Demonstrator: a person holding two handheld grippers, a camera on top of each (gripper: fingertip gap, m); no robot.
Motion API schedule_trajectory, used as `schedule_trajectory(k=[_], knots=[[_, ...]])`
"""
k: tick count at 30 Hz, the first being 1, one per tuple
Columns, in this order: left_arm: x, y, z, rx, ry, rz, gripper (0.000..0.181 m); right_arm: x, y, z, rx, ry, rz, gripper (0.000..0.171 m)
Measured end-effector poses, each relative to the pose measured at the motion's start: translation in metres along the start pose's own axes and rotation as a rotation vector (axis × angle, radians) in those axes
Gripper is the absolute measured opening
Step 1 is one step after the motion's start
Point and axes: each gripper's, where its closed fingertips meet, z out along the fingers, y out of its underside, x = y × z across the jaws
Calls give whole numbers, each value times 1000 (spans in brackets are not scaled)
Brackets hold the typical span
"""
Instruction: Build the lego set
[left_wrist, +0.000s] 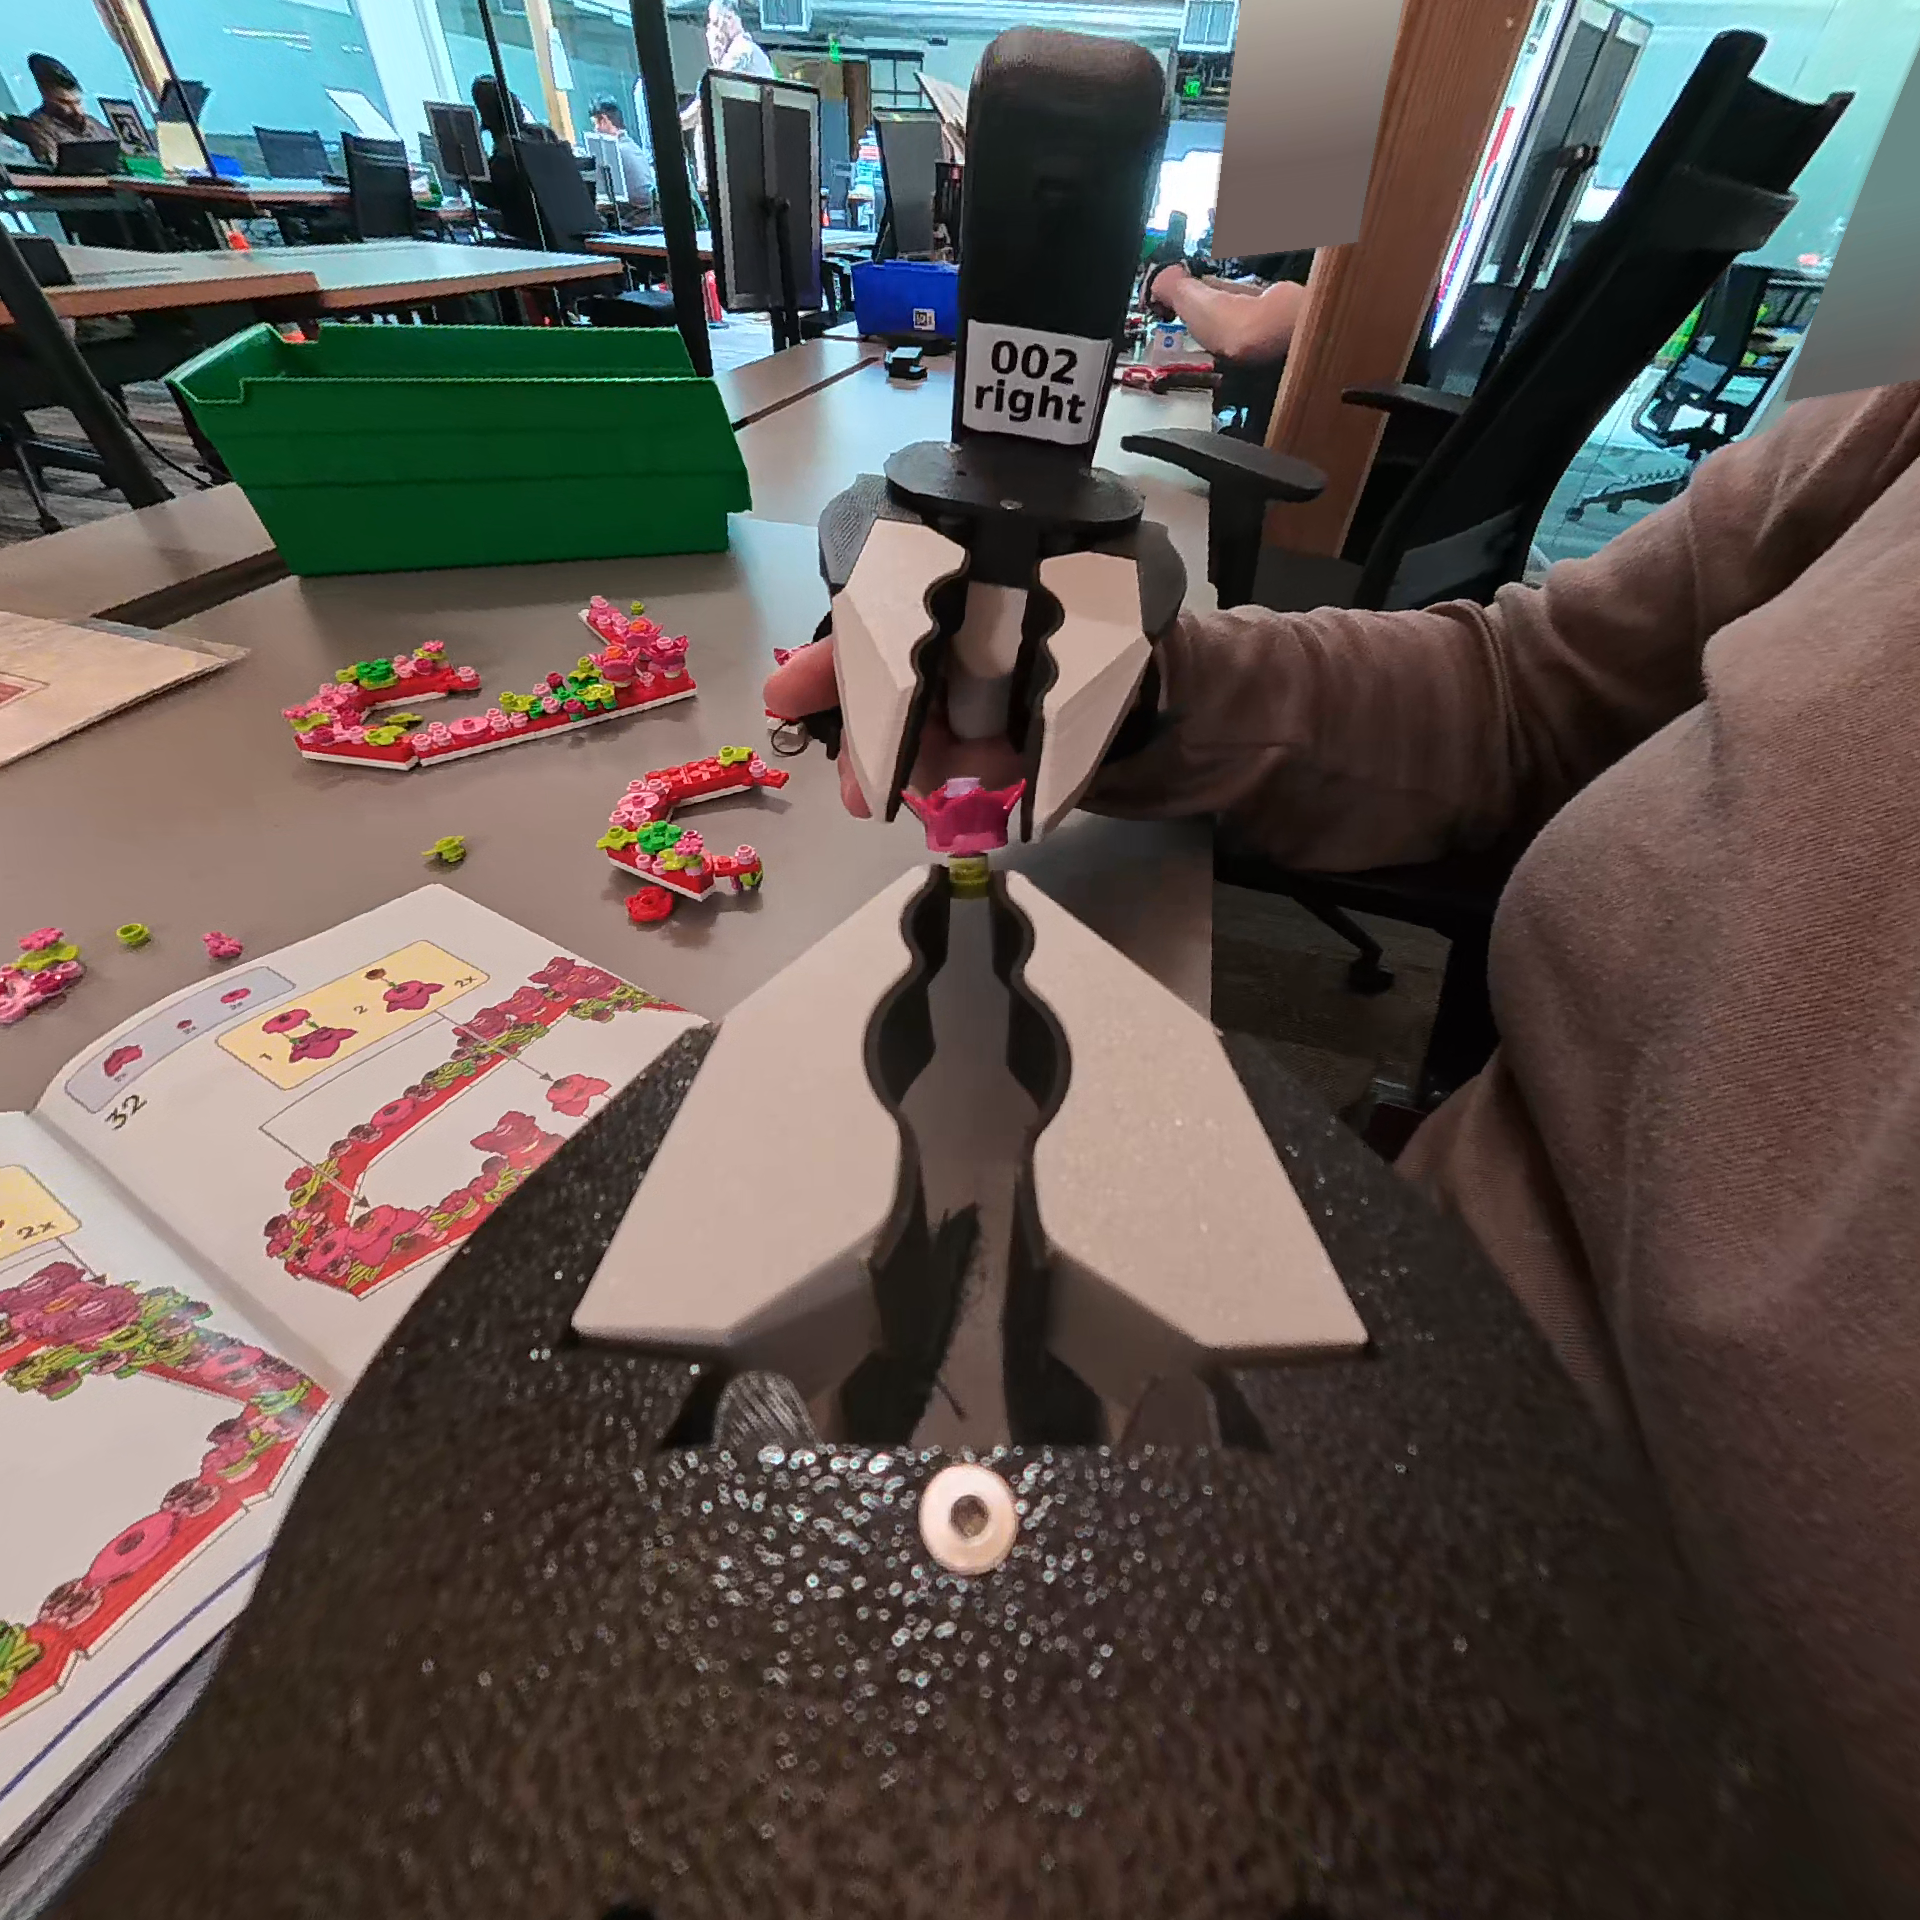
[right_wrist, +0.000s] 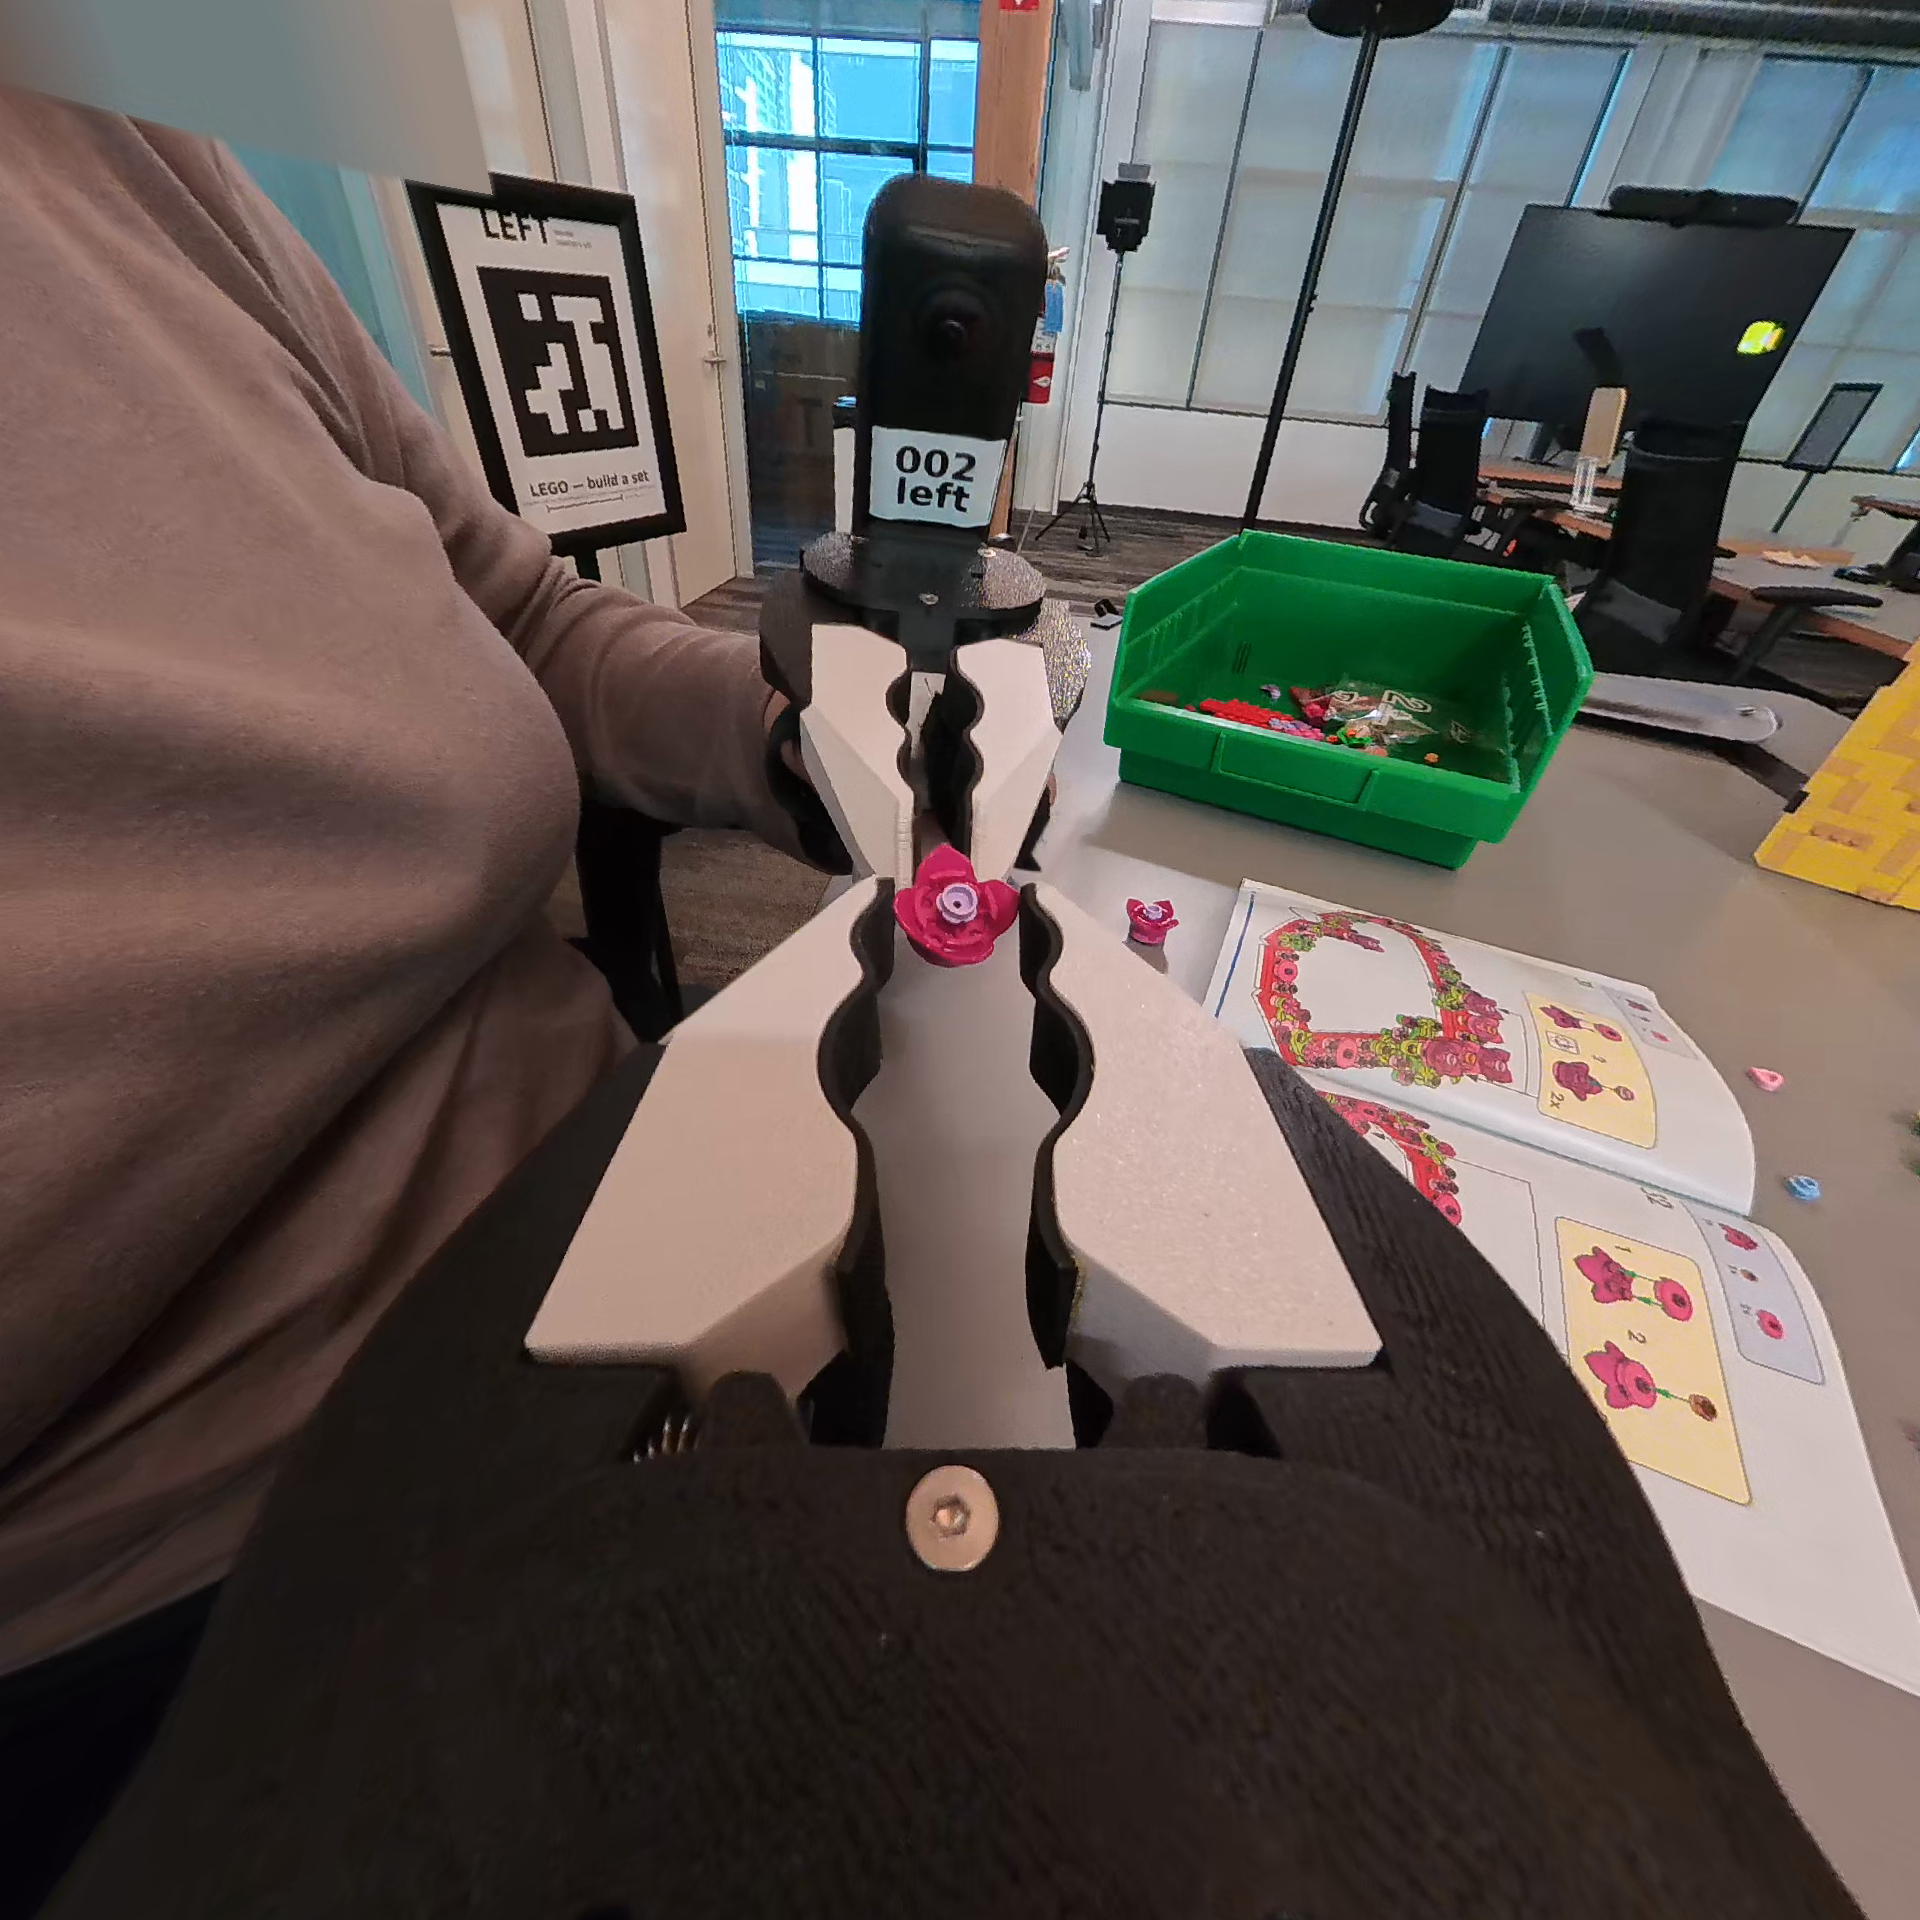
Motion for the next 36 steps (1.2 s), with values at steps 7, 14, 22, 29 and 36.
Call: schedule_trajectory(k=[7,14,22,29,36], knots=[[-4,1,0,15,-35,18,5,3,2,1,8,24,-30,22],[-9,2,2,16,-82,50,9,10,3,0,12,74,-60,22],[-22,2,2,44,-112,-1,32,25,-2,-14,33,158,-71,22],[-55,-24,7,7,-123,97,39,76,-14,-89,18,424,-73,22],[-127,-45,86,-215,28,188,52,144,10,-176,-58,650,86,22]])
